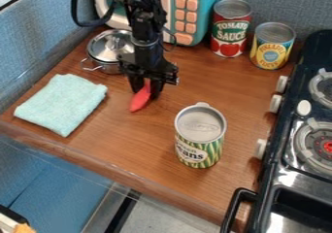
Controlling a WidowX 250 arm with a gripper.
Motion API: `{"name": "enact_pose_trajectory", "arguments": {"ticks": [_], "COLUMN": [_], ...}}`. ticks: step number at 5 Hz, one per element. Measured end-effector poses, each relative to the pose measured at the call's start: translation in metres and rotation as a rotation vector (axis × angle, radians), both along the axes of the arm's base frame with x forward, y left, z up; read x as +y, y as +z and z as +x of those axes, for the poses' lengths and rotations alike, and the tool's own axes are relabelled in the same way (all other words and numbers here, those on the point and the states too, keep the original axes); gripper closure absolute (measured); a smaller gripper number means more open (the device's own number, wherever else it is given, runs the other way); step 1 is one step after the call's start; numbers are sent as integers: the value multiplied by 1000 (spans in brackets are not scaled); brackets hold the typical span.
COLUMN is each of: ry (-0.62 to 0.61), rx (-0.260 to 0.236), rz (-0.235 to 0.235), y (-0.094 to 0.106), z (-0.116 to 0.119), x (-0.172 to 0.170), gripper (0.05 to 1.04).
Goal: Move red fork from left middle table to right middle of table
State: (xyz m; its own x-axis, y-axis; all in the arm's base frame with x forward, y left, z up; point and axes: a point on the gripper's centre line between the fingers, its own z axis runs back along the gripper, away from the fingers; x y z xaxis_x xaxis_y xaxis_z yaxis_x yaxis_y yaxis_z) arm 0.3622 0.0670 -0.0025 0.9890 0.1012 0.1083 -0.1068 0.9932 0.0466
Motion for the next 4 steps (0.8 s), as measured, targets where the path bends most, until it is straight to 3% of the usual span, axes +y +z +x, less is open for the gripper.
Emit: {"name": "enact_pose_trajectory", "arguments": {"ticks": [1,2,3,4], "ry": [8,-4,-63,-122], "rx": [-18,-77,-102,-76], "rz": [-14,-57,-67,-63], "y": [6,24,33,20], "z": [9,31,49,47], "x": [-8,-29,-63,-93], "gripper": [704,704,704,704]}}
